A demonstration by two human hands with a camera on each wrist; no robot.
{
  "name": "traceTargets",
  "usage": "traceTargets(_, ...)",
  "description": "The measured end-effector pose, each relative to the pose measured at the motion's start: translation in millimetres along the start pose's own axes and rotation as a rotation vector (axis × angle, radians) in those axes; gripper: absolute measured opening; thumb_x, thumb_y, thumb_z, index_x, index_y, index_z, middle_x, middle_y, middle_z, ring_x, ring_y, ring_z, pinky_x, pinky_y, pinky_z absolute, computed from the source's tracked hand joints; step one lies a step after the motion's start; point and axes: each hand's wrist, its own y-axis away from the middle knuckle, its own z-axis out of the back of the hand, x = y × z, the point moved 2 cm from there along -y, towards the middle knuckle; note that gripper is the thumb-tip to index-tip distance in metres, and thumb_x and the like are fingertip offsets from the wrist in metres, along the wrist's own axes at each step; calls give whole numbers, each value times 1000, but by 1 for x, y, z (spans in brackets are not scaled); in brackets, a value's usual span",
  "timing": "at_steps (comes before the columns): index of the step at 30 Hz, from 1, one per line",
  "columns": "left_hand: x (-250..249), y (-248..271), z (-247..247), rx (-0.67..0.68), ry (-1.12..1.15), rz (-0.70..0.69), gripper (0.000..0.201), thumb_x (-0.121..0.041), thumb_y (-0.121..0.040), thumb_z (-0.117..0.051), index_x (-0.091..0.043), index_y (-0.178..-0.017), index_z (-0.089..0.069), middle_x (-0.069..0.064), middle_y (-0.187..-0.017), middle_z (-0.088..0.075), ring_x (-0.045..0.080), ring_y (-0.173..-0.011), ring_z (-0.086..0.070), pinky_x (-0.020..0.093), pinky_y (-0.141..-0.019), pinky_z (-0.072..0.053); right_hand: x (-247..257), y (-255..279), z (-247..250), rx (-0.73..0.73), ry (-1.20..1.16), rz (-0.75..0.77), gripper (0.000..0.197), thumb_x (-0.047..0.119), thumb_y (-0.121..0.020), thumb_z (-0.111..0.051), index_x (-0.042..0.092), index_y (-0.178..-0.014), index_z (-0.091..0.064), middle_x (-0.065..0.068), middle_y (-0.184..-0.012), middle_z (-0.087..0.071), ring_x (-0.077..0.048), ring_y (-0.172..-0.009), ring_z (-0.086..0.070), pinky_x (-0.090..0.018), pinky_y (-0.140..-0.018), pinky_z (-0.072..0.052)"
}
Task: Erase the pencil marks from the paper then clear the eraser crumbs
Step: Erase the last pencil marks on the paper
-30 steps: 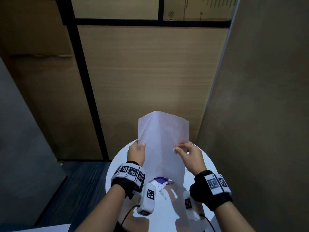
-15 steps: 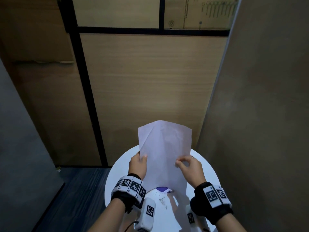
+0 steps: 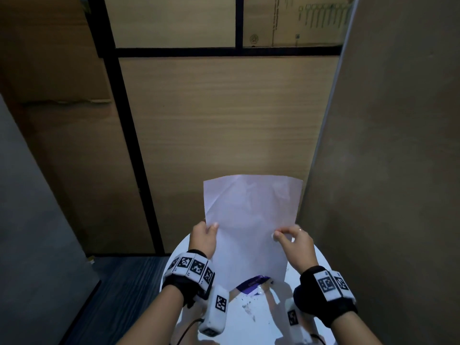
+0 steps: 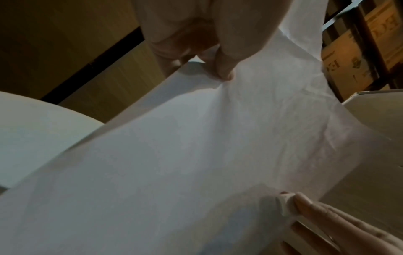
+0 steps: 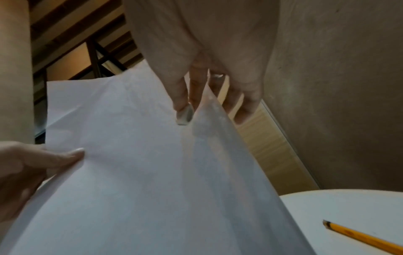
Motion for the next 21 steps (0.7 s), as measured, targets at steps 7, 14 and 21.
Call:
traceTargets(7,-7,-16,1,36,14,-1,23,-10,-97,-49,11,-89,-56,14,-82,-55,25,-85,-52,23,-67,-30,22,18,8,-314,-262,166,13,10,-87,-63,21,-80,-66,6,-98,-48,-18,-89,-53,-20,-75,-45)
traceTargets(14,-8,-18,-3,145,48,-61,19,4,-95,-47,9,-106,-61,7,-97,-59,25,-95,-58,12,-59,-40,69,-8,5,268,-997,68,15,21,-70,-75,6,-73,-72,-10,-78,-73,-17,-66,-69,-22,-59,-56)
traceTargets(21,-15,-23,-1,150,157,-67,23,3,-93,-50,7,-114,-60,21,-112,-63,26,-98,-60,26,-76,-46,54,-14,-18,595,-687,8,20,18,-70,-67,5,-85,-69,-7,-92,-73,-17,-85,-66,-23,-76,-55)
